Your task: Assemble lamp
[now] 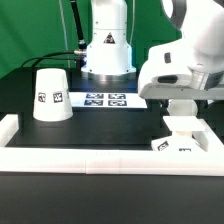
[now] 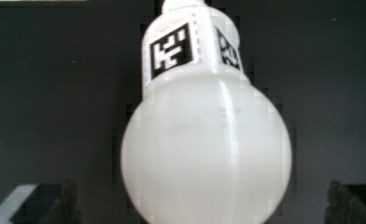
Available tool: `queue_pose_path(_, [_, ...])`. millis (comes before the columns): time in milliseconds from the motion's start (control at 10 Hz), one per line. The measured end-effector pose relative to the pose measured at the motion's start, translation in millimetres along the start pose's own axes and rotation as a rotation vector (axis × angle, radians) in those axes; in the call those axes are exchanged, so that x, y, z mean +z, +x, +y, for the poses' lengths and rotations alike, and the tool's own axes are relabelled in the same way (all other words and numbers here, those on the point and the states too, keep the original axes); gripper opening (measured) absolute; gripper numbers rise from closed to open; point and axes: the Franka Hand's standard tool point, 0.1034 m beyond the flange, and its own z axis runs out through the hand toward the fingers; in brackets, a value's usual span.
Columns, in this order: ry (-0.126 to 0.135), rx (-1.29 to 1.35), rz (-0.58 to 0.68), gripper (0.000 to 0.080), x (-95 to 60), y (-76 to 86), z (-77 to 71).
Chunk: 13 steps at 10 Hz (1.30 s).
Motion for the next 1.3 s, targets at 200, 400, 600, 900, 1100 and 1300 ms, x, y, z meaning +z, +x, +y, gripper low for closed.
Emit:
queue_pose_path(200, [0.000,0.002,-0.004,0.0699,8.7,-1.1,3.6])
queue_pose_path(400, [-0.001,0.006,-0.003,0.0699,17.7,-1.8,6.3])
queue_pose_path(600, [-0.003,0.009,-0.004,0.0699,19.6,-2.7,4.4])
queue_pose_path(900, [-0.008,0.008,-0.016,0.0699,27.7,-6.3,3.9])
queue_pose_path(1100, [-0.011,0.008,-0.026,0.0699,32.3,-8.0,5.2])
queue_pose_path(1300, [-0.013,0.011,-0.033,0.0577,36.1,-8.0,6.9])
